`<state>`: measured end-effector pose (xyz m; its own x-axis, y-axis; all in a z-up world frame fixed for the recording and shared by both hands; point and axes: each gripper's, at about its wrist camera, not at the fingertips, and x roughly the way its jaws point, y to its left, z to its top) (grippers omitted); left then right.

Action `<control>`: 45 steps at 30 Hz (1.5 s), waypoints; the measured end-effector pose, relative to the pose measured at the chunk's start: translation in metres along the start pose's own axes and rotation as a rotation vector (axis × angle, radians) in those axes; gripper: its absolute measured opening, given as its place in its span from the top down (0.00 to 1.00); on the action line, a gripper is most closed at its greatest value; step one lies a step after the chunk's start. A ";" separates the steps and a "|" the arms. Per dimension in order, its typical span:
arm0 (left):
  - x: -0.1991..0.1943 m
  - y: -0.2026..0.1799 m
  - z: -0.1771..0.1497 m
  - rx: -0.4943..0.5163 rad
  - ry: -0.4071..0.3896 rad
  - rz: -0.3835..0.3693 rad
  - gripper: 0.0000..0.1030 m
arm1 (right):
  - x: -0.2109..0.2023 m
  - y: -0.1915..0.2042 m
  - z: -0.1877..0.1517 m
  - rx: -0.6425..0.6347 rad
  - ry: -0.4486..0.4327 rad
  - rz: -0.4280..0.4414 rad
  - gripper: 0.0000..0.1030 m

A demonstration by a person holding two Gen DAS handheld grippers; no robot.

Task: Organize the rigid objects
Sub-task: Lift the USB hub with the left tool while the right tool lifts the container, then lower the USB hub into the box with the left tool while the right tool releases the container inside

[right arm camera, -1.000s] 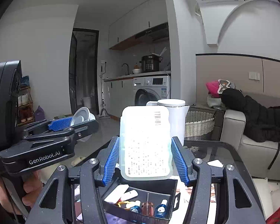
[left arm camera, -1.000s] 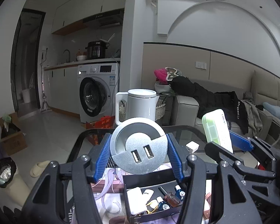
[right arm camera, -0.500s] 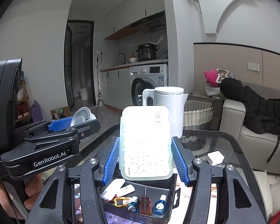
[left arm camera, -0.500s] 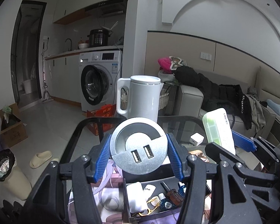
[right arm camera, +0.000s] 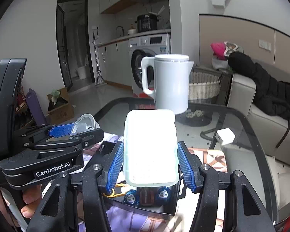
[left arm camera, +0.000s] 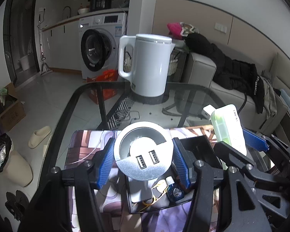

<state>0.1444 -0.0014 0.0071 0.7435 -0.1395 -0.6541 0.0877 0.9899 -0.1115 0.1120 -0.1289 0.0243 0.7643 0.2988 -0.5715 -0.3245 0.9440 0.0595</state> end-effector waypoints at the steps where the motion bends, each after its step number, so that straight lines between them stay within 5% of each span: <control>1: 0.003 -0.001 -0.001 0.007 0.015 0.001 0.45 | 0.004 -0.001 0.000 0.003 0.015 0.004 0.46; 14: 0.039 -0.006 -0.015 0.042 0.203 0.024 0.45 | 0.052 -0.010 -0.025 0.039 0.263 0.038 0.46; 26: 0.049 -0.007 -0.021 0.069 0.264 0.034 0.45 | 0.061 -0.016 -0.035 0.077 0.342 0.063 0.45; 36: 0.028 -0.008 -0.027 0.071 0.194 0.033 0.37 | 0.041 -0.015 -0.038 0.053 0.310 0.062 0.40; 45: -0.006 -0.009 -0.047 0.090 0.071 0.038 0.26 | -0.010 -0.009 -0.058 0.042 0.172 0.031 0.26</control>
<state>0.1081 -0.0107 -0.0236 0.6991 -0.1001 -0.7080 0.1221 0.9923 -0.0198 0.0748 -0.1489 -0.0177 0.6467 0.3034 -0.6998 -0.3205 0.9406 0.1116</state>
